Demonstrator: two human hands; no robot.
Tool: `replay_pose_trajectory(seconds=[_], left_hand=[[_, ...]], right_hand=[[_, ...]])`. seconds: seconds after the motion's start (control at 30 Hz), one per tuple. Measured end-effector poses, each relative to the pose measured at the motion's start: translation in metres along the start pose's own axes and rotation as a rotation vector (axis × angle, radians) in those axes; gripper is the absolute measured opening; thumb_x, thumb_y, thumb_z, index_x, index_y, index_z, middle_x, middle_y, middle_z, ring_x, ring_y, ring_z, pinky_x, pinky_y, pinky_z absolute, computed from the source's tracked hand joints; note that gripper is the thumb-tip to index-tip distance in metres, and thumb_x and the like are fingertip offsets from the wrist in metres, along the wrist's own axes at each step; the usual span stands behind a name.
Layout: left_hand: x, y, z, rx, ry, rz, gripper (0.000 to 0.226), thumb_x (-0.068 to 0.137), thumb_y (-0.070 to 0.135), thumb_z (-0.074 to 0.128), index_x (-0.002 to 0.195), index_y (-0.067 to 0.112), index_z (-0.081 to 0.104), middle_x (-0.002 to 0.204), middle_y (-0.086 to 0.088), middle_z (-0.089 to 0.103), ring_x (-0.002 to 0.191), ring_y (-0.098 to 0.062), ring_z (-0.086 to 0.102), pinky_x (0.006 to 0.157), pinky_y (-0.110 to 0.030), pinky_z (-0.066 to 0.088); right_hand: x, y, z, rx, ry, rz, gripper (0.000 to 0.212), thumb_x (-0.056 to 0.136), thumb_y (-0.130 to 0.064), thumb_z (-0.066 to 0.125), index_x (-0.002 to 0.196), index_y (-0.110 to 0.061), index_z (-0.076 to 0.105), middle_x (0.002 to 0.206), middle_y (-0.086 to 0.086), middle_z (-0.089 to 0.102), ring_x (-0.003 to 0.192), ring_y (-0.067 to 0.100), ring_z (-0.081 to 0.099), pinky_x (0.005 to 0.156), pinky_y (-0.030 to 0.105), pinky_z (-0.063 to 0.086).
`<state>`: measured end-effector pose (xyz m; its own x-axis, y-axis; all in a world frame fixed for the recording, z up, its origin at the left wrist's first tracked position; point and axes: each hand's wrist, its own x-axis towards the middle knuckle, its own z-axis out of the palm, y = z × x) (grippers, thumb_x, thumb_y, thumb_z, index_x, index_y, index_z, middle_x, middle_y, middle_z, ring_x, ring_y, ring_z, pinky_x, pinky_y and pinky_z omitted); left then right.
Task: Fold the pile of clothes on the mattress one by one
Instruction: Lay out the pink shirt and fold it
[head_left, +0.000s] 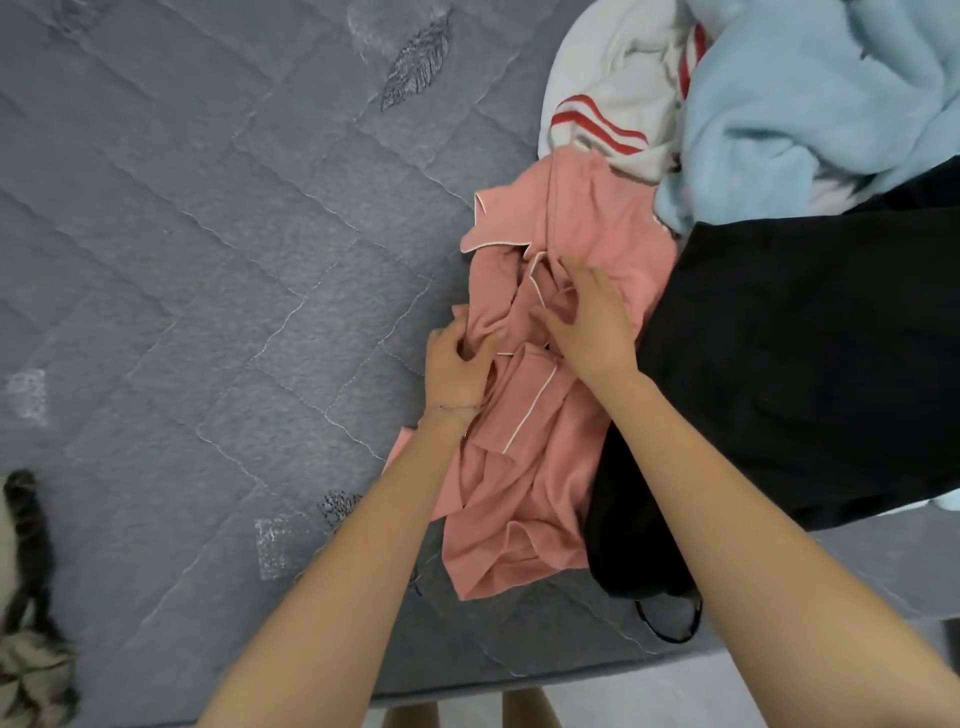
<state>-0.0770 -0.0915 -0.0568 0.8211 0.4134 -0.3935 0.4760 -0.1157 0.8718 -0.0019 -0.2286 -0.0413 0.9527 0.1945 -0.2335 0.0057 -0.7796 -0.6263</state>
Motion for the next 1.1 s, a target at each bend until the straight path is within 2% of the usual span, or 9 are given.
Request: replay_pose_trajectory(seconds=[0.1,0.2,0.27,0.37,0.5,0.63,0.73,0.93,1.1], left_hand=[[-0.005,0.006,-0.003,-0.092,0.080,-0.026,0.011,0.090,0.007,0.064,0.083,-0.002,0.065,0.076,0.000,0.055,0.081,-0.017,0.048,0.082,-0.034,0.043],[-0.012,0.014,-0.020,-0.167,0.170,-0.025,0.032,0.091,0.005,0.062,0.065,0.019,0.048,0.069,0.002,0.044,0.074,-0.017,0.039,0.072,-0.032,0.035],[-0.016,0.019,-0.037,-0.291,0.207,-0.055,0.030,0.093,0.003,0.058,0.069,0.014,0.044,0.074,-0.005,0.039,0.077,-0.018,0.036,0.076,-0.033,0.033],[-0.025,0.032,-0.069,-0.577,0.222,-0.097,0.018,0.098,0.003,0.047,0.082,0.013,0.046,0.087,-0.007,0.047,0.086,-0.019,0.046,0.083,-0.043,0.043],[-0.031,0.036,-0.118,-0.706,0.297,-0.098,0.016,0.102,0.010,0.039,0.096,0.020,0.050,0.101,-0.002,0.059,0.094,-0.016,0.059,0.081,-0.034,0.054],[-0.032,0.034,-0.158,-0.677,0.269,-0.065,0.019,0.104,0.011,0.035,0.096,0.021,0.049,0.099,0.002,0.061,0.081,-0.004,0.065,0.074,-0.030,0.054],[-0.029,0.031,-0.182,-0.704,0.207,-0.005,0.019,0.104,0.011,0.033,0.099,0.020,0.050,0.101,0.002,0.061,0.083,-0.003,0.065,0.075,-0.027,0.054],[-0.020,0.015,-0.230,-0.804,0.125,0.018,0.019,0.104,0.012,0.035,0.101,0.020,0.052,0.103,0.002,0.064,0.090,-0.004,0.065,0.073,-0.022,0.054],[-0.023,-0.002,-0.279,-0.722,-0.036,0.002,0.019,0.101,0.011,0.038,0.102,0.020,0.055,0.095,0.013,0.070,0.089,0.000,0.064,0.072,-0.018,0.053]], right_hand=[[0.002,0.006,-0.005,0.115,-0.034,0.086,0.057,0.082,-0.020,0.073,0.135,-0.012,0.051,0.126,0.008,0.057,0.115,0.023,0.052,0.102,0.037,0.040],[-0.004,0.009,-0.010,0.186,-0.012,0.177,0.036,0.085,-0.015,0.070,0.119,-0.006,0.063,0.094,0.008,0.064,0.080,0.017,0.054,0.076,0.021,0.047],[-0.010,0.005,-0.012,0.241,0.034,0.198,0.020,0.085,-0.017,0.069,0.101,-0.006,0.066,0.082,0.012,0.063,0.069,0.014,0.050,0.060,0.017,0.041],[-0.019,-0.014,-0.015,0.323,0.020,0.203,0.014,0.084,-0.016,0.070,0.085,-0.003,0.064,0.072,0.014,0.063,0.062,0.014,0.050,0.060,0.025,0.040],[-0.042,-0.047,-0.012,0.415,-0.197,0.179,0.012,0.080,-0.013,0.076,0.083,-0.003,0.069,0.066,0.001,0.063,0.058,0.007,0.056,0.061,0.025,0.045],[-0.057,-0.081,0.000,0.409,-0.072,0.123,0.019,0.077,-0.029,0.079,0.089,-0.020,0.067,0.080,-0.001,0.070,0.075,0.016,0.065,0.073,0.028,0.053],[-0.045,-0.108,0.008,0.366,0.031,0.056,0.041,0.081,-0.032,0.075,0.116,-0.016,0.061,0.108,0.001,0.066,0.098,0.013,0.060,0.090,0.026,0.049],[-0.014,-0.161,0.042,-0.071,-0.049,0.016,0.071,0.085,-0.062,0.057,0.138,-0.016,0.050,0.139,0.007,0.053,0.132,0.026,0.043,0.111,0.043,0.030],[-0.012,-0.211,0.086,0.005,-0.265,0.054,0.069,0.087,-0.054,0.061,0.143,-0.018,0.043,0.141,0.007,0.052,0.132,0.024,0.044,0.107,0.034,0.032]])
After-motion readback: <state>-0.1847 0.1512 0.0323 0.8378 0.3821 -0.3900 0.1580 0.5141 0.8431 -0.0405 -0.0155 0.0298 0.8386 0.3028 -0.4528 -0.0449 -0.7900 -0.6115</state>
